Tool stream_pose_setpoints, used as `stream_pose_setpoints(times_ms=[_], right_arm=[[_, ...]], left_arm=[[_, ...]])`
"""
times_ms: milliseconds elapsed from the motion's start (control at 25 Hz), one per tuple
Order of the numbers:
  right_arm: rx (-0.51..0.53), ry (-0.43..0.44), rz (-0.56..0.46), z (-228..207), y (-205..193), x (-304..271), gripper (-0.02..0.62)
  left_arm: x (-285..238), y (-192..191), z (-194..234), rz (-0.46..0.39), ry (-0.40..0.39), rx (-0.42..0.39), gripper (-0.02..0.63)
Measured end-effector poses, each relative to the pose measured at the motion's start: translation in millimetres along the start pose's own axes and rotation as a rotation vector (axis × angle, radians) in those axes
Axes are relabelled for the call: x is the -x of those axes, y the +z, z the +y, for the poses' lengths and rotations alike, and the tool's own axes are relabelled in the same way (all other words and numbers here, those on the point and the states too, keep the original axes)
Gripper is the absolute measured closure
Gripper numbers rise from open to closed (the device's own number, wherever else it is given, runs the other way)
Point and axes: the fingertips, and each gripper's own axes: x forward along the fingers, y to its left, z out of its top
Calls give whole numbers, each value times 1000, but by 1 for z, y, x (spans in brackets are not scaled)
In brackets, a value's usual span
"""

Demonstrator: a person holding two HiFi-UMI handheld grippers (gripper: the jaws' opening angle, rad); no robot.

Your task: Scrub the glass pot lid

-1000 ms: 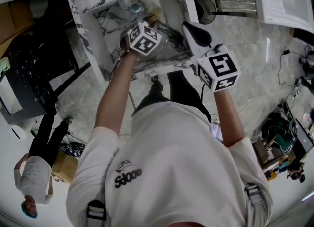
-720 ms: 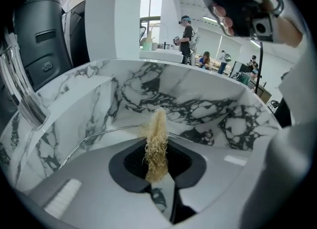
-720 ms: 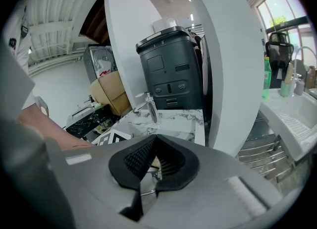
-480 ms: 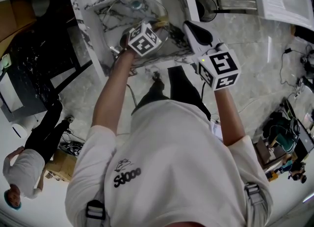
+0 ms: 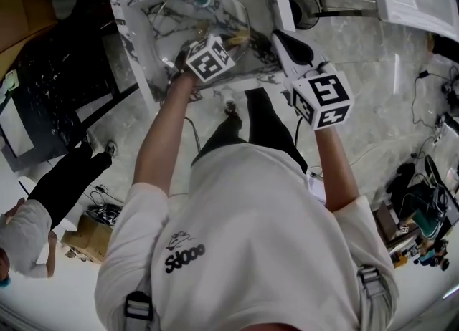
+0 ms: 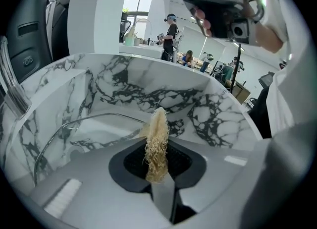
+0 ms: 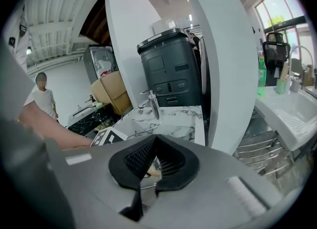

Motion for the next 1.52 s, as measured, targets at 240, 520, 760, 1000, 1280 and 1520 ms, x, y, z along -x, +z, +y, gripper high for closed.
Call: stream_pose_setpoints(times_ms=[240, 520, 760, 1000, 1280, 1520], right_arm=[[-3, 3, -5, 11, -6, 5, 591], [-9, 12, -13, 24, -14, 15, 591], [-7, 11, -20, 33, -20, 25, 591], [-8, 15, -4, 33, -25, 30, 591], [-4, 38, 0, 10, -12, 24, 591], [56, 99, 11, 0, 5, 4, 591]], left_arm=[[8, -18, -25, 38, -83, -34, 551], [24, -35, -43, 118, -134, -42, 551], [34, -55, -45, 231, -148, -65, 551], [42, -67, -16, 299, 14, -86, 551], [74, -37, 57, 47, 252, 209, 551], [101, -41, 131, -4, 521, 288, 551]])
